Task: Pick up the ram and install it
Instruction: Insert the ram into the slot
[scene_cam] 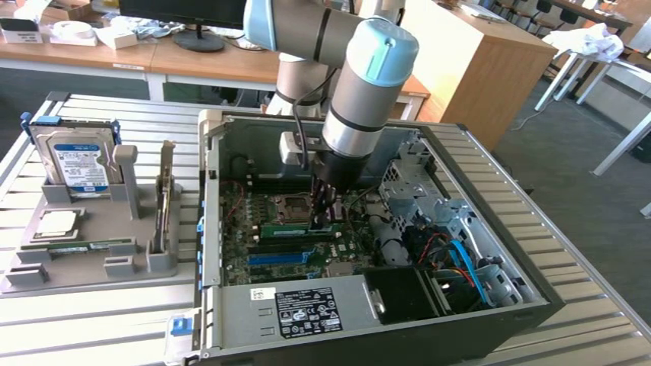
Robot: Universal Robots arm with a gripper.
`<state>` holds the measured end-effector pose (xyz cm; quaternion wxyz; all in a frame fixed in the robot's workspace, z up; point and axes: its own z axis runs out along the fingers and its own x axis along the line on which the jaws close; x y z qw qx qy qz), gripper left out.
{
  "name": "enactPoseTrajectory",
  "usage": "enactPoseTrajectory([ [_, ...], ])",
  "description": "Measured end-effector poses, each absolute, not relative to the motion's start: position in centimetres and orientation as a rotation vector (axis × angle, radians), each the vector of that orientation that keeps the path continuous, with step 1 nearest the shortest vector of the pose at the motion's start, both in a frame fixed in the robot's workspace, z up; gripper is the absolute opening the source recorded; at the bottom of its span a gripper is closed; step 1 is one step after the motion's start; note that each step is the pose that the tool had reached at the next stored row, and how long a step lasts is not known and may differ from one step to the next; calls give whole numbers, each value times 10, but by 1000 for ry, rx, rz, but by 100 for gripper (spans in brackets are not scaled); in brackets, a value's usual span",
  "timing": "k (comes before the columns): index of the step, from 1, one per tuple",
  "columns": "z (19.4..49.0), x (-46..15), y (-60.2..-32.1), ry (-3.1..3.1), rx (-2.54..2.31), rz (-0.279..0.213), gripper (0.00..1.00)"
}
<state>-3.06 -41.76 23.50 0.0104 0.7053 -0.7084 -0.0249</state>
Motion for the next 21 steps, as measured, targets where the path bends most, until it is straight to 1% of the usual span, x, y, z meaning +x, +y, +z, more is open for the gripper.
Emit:
enactPoseTrajectory([
  [21,234,-31,-417,-2211,2201,-78,11],
])
